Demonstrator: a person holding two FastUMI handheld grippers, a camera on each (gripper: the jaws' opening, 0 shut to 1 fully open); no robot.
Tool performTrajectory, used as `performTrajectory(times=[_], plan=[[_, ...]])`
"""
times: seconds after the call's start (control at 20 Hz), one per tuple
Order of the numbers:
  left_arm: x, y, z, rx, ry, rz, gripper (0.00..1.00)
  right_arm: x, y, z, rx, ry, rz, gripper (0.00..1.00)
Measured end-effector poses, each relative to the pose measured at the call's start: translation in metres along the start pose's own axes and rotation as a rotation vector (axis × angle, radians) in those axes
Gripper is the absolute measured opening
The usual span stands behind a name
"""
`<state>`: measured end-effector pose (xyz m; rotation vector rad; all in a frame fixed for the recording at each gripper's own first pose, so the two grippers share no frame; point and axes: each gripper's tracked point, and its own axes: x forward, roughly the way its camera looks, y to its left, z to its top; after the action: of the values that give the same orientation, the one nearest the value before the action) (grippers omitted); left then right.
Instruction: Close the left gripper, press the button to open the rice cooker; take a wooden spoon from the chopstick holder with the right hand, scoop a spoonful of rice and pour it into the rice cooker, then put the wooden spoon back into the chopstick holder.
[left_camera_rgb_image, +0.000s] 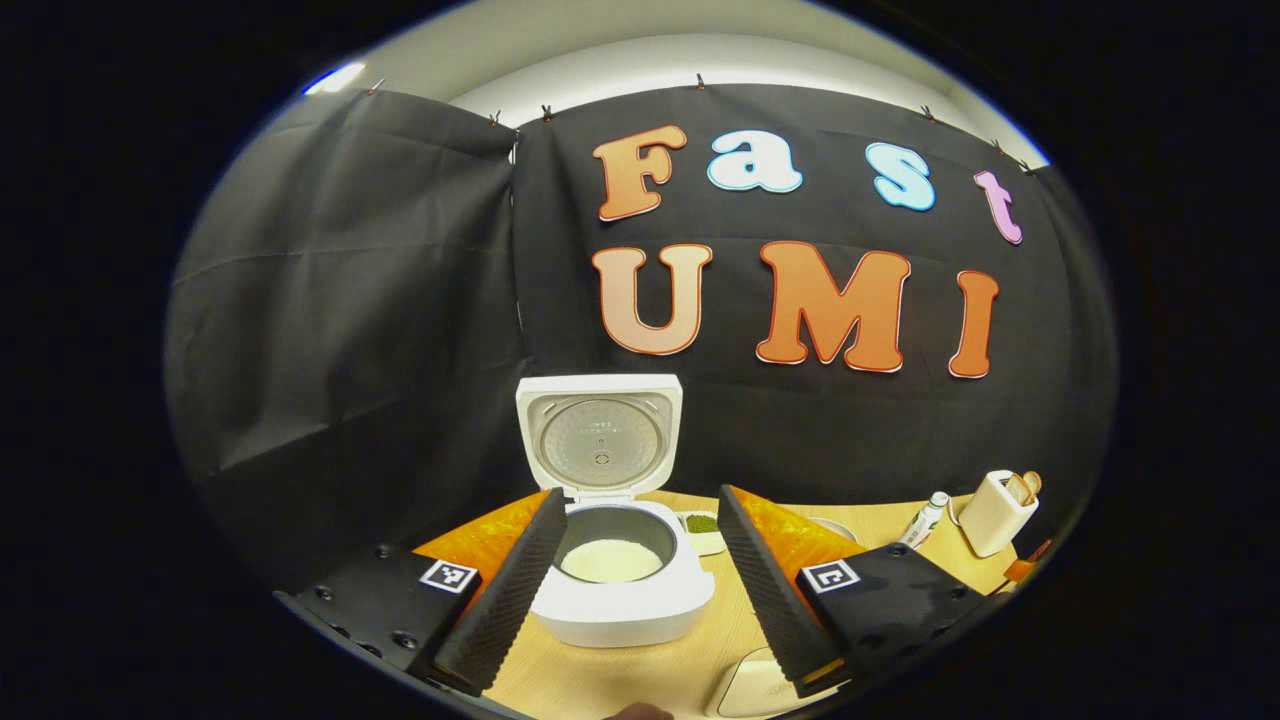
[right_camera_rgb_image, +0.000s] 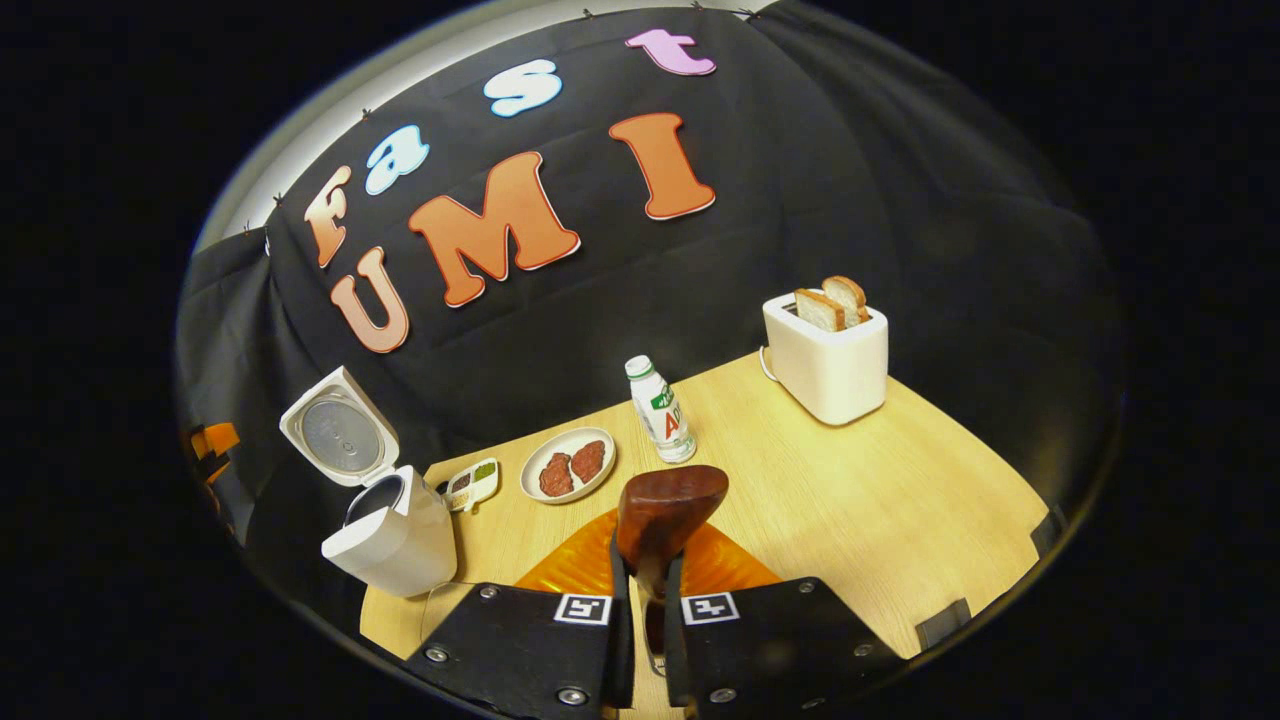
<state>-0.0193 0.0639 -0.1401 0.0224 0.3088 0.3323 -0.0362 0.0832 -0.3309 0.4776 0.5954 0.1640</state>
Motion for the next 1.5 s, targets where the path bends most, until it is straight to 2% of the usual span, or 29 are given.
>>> performTrajectory(times=[0.45, 0.7, 0.85, 0.9, 0.95, 1.0, 1.1, 1.15, 1.35, 1.5], plan=[[-0.005, -0.003, 0.006, 0.035, -0.013, 0.016, 1.00, 0.020, -0.031, -0.050, 0.112, 0.072, -0.022, 0.13], [0.011, 0.014, 0.008, 0.020, -0.025, 0.021, 1.00, 0.025, -0.037, -0.057, 0.138, 0.082, -0.034, 0.14], [0.028, 0.040, 0.018, -0.006, -0.020, 0.056, 1.00, 0.020, -0.036, -0.059, 0.171, 0.098, -0.015, 0.21], [0.033, 0.048, 0.024, -0.007, -0.031, 0.069, 1.00, 0.022, -0.041, -0.060, 0.164, 0.103, -0.036, 0.22], [0.039, 0.053, 0.031, -0.009, -0.043, 0.078, 1.00, 0.022, -0.050, -0.062, 0.142, 0.117, -0.074, 0.16], [0.044, 0.058, 0.039, -0.017, -0.057, 0.083, 1.00, 0.022, -0.055, -0.059, 0.121, 0.110, -0.095, 0.31], [0.059, 0.066, 0.052, -0.044, -0.076, 0.083, 1.00, 0.011, -0.064, -0.049, 0.094, 0.097, -0.122, 0.40], [0.067, 0.068, 0.057, -0.055, -0.080, 0.078, 1.00, 0.004, -0.068, -0.045, 0.083, 0.090, -0.134, 0.50], [0.108, 0.080, 0.079, -0.105, -0.070, 0.054, 1.00, -0.019, -0.069, -0.019, 0.039, 0.044, -0.174, 0.74], [0.148, 0.088, 0.101, -0.102, -0.056, 0.051, 1.00, -0.046, -0.070, 0.017, -0.003, -0.030, -0.210, 0.82]])
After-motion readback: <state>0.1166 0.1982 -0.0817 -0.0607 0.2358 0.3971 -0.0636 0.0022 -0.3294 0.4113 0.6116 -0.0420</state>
